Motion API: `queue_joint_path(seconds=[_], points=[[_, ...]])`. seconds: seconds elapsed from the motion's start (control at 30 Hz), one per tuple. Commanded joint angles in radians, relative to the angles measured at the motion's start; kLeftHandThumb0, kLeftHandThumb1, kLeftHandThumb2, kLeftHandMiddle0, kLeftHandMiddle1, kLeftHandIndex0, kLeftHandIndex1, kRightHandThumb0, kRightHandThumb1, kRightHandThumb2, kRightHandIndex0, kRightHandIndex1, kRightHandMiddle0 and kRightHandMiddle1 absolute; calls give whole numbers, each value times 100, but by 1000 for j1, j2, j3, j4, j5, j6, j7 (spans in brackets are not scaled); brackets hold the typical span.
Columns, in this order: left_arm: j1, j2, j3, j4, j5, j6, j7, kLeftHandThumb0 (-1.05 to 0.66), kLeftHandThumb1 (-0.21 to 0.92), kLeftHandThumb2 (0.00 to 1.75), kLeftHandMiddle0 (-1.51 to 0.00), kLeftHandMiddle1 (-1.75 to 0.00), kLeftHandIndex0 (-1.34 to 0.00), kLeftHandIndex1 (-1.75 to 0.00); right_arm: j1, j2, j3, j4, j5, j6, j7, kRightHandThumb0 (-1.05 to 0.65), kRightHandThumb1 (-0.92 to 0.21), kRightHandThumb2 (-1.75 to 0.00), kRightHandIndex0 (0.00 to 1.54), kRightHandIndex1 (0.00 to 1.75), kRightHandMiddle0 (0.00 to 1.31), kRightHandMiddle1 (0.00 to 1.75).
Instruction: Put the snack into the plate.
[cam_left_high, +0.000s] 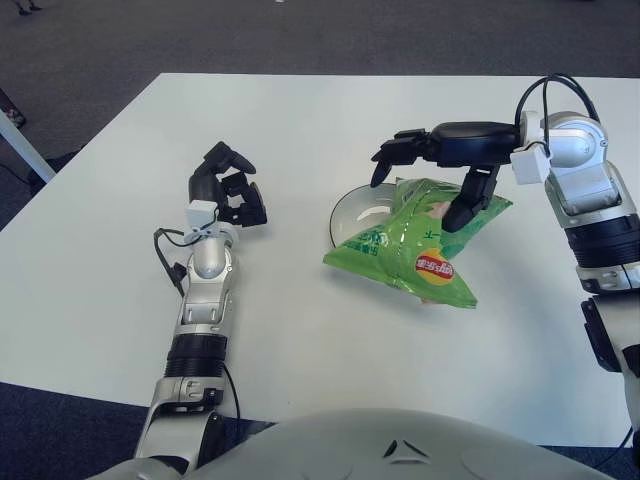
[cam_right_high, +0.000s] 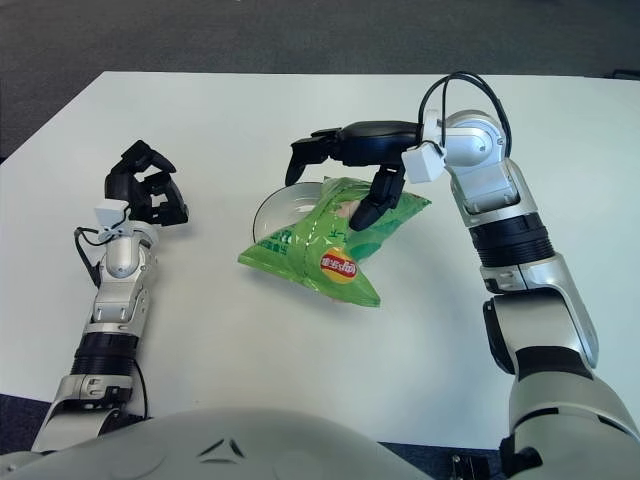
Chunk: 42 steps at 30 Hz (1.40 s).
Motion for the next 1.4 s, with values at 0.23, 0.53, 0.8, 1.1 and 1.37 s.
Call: queue_joint_path(seconds=[0.23, 0.53, 0.8, 1.1, 1.37], points=[[153, -74, -17, 145, -8, -40, -7, -59, 5, 164, -130, -175, -83, -175, -2, 14, 8, 40, -43, -39, -62, -74, -67, -77, 0, 62, 0, 93], [153, -77, -20, 156, -2, -58, -5, -59, 5, 164, -131, -175, -83, -175, -10, 22, 16, 66, -55, -61, -82, -70, -65, -78, 1, 70, 0, 103], [154, -83, -20, 157, 3, -62, 7, -60, 5, 165, -130, -175, -84, -175, -29, 17, 27, 80, -77, -62, -79, -75, -69, -74, 1, 75, 0, 108], [154, -83, -19, 164, -9, -67, -5, -60, 5, 165, -129, -175, -84, -175, -38, 19, 33, 87, -109, -76, -93, -78, -77, -68, 0, 72, 0, 104], [151, -82, -22, 174, 1, -77, 1, -60, 5, 164, -130, -175, -84, -175, -38, 31, 36, 126, -158, -130, -153, -77, -79, -68, 0, 71, 0, 103]])
